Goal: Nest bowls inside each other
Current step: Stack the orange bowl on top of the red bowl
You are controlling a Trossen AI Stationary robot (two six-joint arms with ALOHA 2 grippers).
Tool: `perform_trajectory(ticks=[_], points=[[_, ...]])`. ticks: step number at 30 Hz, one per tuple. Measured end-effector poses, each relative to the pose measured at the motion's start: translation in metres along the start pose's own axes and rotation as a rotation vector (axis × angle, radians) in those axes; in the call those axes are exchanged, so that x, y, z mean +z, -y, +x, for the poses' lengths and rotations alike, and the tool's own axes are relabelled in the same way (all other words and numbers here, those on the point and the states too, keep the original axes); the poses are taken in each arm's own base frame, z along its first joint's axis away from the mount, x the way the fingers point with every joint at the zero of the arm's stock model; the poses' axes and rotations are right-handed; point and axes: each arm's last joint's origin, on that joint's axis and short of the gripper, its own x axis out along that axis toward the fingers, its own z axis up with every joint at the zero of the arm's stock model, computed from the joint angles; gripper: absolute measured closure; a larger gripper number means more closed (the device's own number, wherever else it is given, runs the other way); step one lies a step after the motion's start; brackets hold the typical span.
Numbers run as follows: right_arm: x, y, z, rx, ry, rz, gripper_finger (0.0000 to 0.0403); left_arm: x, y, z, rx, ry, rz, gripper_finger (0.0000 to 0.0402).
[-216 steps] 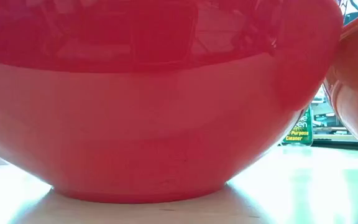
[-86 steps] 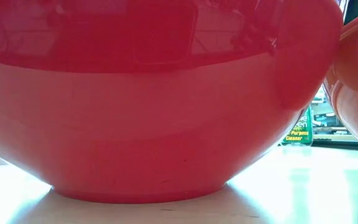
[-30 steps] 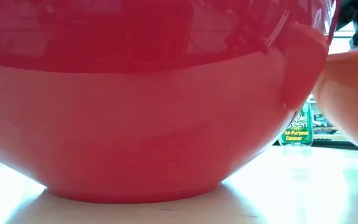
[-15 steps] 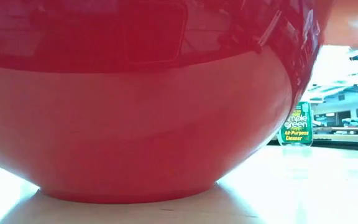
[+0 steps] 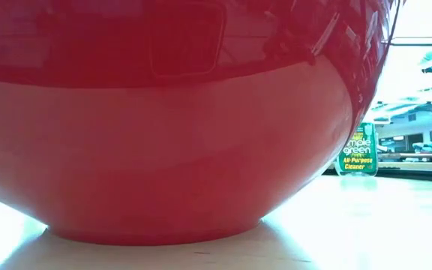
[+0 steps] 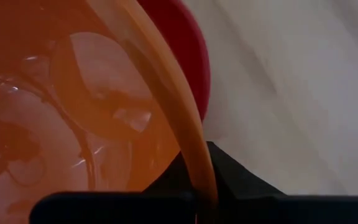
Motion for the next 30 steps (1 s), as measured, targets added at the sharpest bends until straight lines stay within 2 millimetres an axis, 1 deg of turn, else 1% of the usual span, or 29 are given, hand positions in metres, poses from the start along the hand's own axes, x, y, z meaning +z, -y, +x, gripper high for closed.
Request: perform_trajectory(ticks=[3,7,10,15,17,20,24,30], points=[[0.019,-0.013,0.008,-0.056,0.028,-0.049,0.0380,0.005,0.003,0.000,-0.006,-0.070,0.006,0.0212],[0.042,-0.027,0.021,-0.047,0.031,-0.100,0.0376,0.013,0.008,-0.006,-0.032,-0.093,0.019,0.0212],[0.053,-0.032,0.038,-0.038,0.007,-0.135,0.0375,0.016,0.010,-0.014,-0.056,-0.125,0.017,0.0212],[0.057,-0.027,0.076,-0.047,-0.108,-0.165,0.0375,0.012,0.014,-0.020,-0.064,-0.190,0.006,0.0212],[0.058,-0.022,0.087,-0.070,-0.134,-0.162,0.0374,0.008,0.015,-0.019,-0.056,-0.231,0.006,0.0212],[0.059,-0.016,0.097,-0.103,-0.168,-0.160,0.0374,0.003,0.017,-0.017,-0.046,-0.280,0.021,0.0212],[0.059,-0.010,0.103,-0.122,-0.204,-0.148,0.0373,-0.001,0.023,-0.012,-0.063,-0.321,0.092,0.0212],[0.059,-0.007,0.100,-0.096,-0.262,-0.162,0.0357,-0.012,0.035,-0.003,-0.094,-0.435,0.229,0.0212]])
